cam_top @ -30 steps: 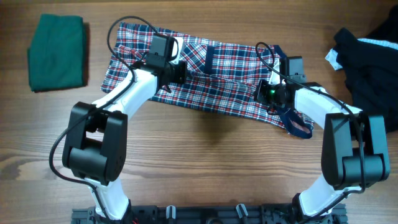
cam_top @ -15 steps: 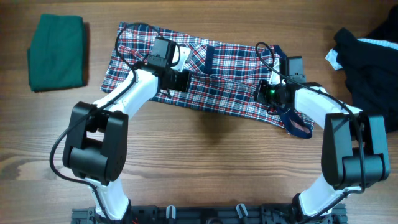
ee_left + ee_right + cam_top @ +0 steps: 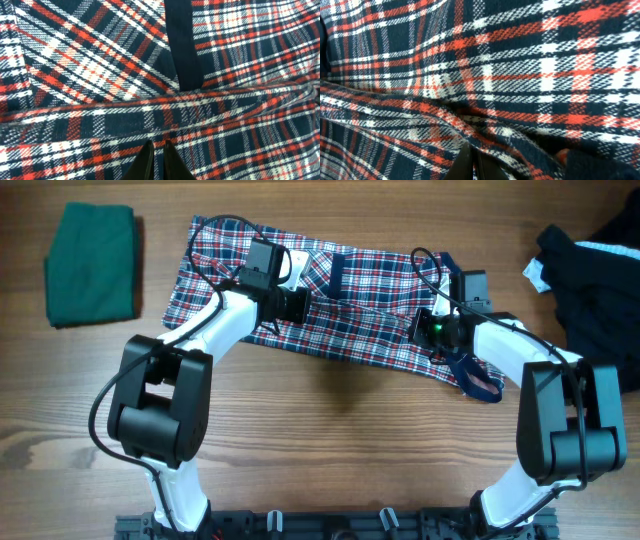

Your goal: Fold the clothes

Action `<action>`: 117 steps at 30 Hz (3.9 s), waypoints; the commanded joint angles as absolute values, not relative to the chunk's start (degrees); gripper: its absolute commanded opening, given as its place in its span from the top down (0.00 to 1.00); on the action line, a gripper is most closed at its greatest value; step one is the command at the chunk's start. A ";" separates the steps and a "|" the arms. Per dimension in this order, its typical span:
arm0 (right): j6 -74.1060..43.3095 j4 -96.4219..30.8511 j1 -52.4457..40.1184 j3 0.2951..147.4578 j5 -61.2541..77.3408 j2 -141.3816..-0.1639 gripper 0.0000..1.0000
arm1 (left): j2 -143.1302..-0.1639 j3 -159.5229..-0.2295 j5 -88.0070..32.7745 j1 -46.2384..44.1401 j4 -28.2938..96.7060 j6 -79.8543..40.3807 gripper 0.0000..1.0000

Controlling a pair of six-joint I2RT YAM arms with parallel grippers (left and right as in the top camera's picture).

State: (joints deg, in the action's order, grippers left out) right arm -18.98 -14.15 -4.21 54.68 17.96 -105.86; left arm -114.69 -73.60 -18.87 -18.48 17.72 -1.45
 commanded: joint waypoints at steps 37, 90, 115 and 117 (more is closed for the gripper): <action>-19.68 -12.47 -4.34 53.76 14.83 -108.60 0.95 | -114.98 -80.16 -22.28 -16.73 23.29 -2.66 0.96; -18.26 -9.54 -4.19 53.82 14.79 -108.53 0.95 | -128.01 -81.82 -12.75 -19.90 1.17 -1.04 0.92; -10.59 -41.85 -4.45 76.77 25.30 -106.87 0.33 | -116.97 -94.70 -9.28 -3.84 59.92 -2.48 0.96; -10.63 -41.71 -5.45 76.77 23.16 -106.87 0.32 | -117.40 -93.36 -5.48 -3.70 59.05 -5.28 0.96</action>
